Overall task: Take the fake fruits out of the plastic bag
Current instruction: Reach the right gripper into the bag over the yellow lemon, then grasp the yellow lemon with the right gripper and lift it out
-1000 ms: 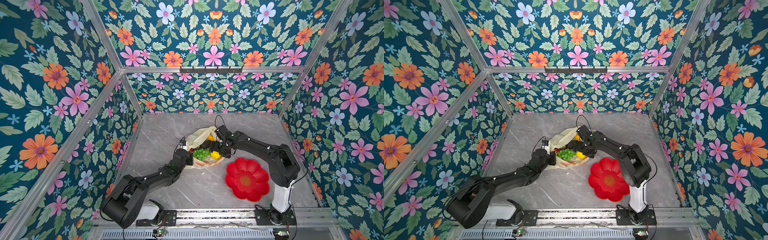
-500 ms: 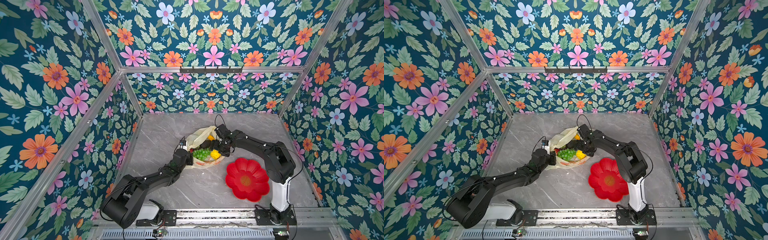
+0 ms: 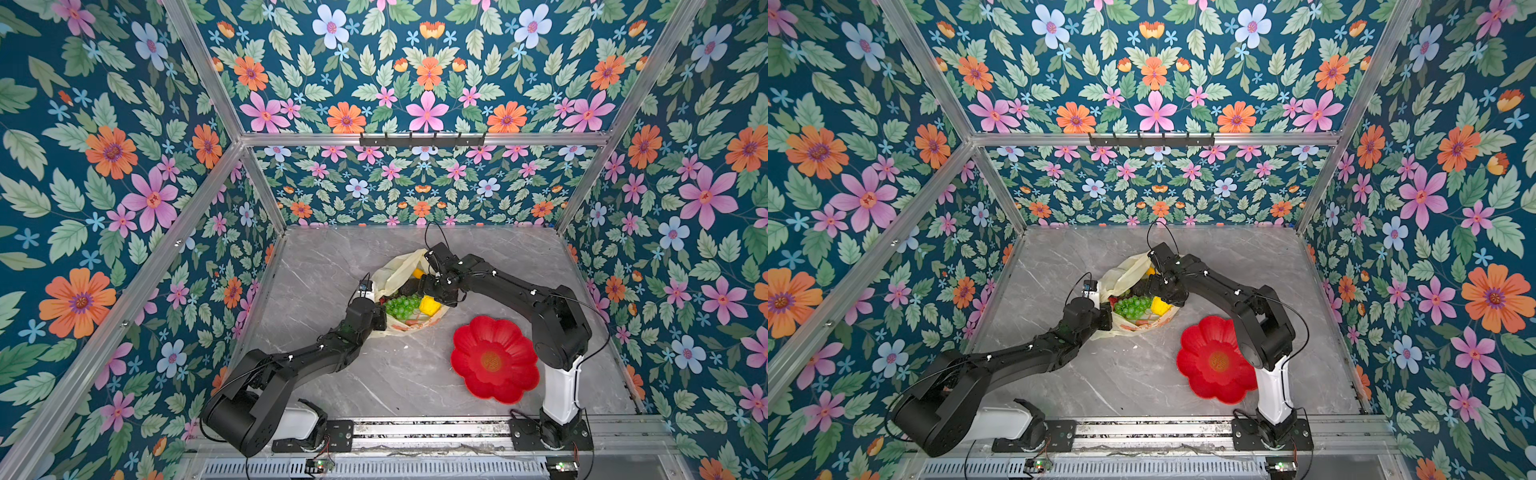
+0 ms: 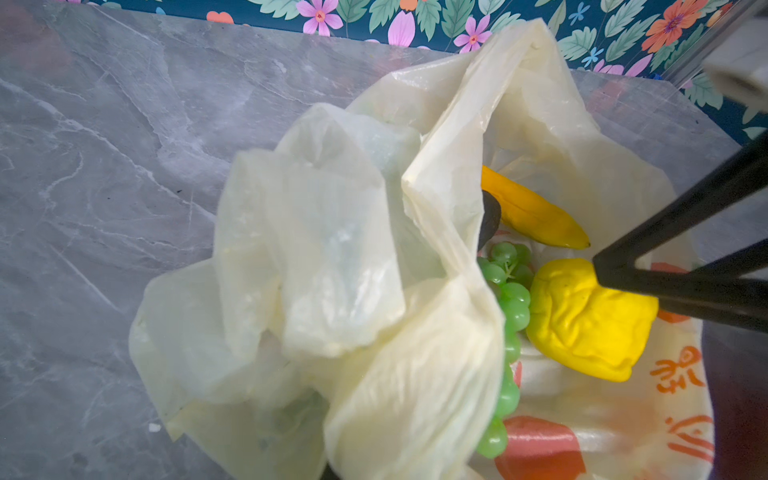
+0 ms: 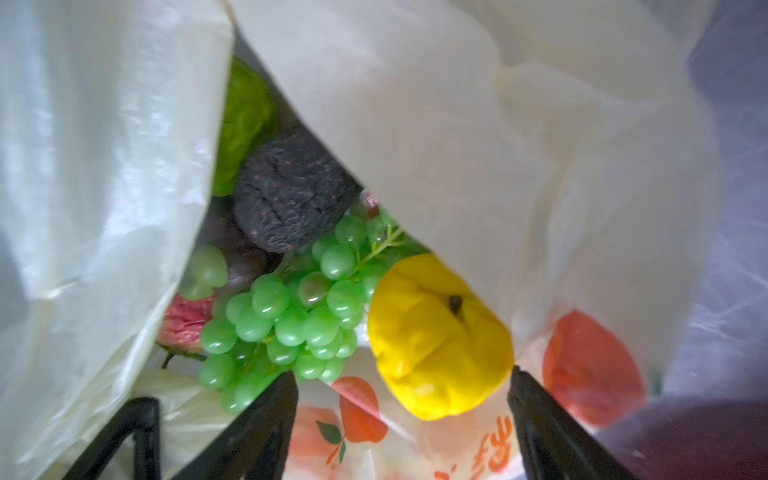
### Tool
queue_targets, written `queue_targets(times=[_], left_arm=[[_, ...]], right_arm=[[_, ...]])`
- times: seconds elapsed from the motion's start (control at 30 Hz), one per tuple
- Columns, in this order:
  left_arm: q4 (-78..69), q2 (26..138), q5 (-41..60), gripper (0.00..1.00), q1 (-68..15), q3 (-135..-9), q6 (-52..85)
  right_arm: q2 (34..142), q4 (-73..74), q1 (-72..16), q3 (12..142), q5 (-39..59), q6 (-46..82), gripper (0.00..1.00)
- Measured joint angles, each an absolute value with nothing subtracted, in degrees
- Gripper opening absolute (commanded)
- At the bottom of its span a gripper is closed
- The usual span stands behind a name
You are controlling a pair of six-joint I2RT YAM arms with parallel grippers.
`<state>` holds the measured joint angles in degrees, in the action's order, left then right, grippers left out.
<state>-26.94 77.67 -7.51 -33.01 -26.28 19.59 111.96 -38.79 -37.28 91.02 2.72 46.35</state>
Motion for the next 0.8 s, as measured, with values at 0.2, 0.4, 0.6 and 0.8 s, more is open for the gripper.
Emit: queue_targets(times=[0.2, 0.4, 0.6, 0.8], left_arm=[[-26.92, 77.67, -7.51, 0.00, -33.01, -26.28, 19.59], [-26.92, 77.67, -7.51, 0.00, -32.99, -26.28, 19.59], [-26.89, 77.58, -7.51, 0.01, -32.99, -26.28, 19.59], [-26.92, 77.54, -7.51, 0.01, -32.99, -26.28, 19.59]], right_arm=[[112.53, -40.73, -38.57, 93.34, -0.16, 45.78, 0.81], [116.20, -41.28, -38.54, 96.49, -0.40, 45.17, 0.81], [117.93, -42.28, -38.54, 97.38, -0.97, 44.86, 0.81], [119.11, -43.03, -38.57, 97.76, -2.07, 44.75, 0.85]])
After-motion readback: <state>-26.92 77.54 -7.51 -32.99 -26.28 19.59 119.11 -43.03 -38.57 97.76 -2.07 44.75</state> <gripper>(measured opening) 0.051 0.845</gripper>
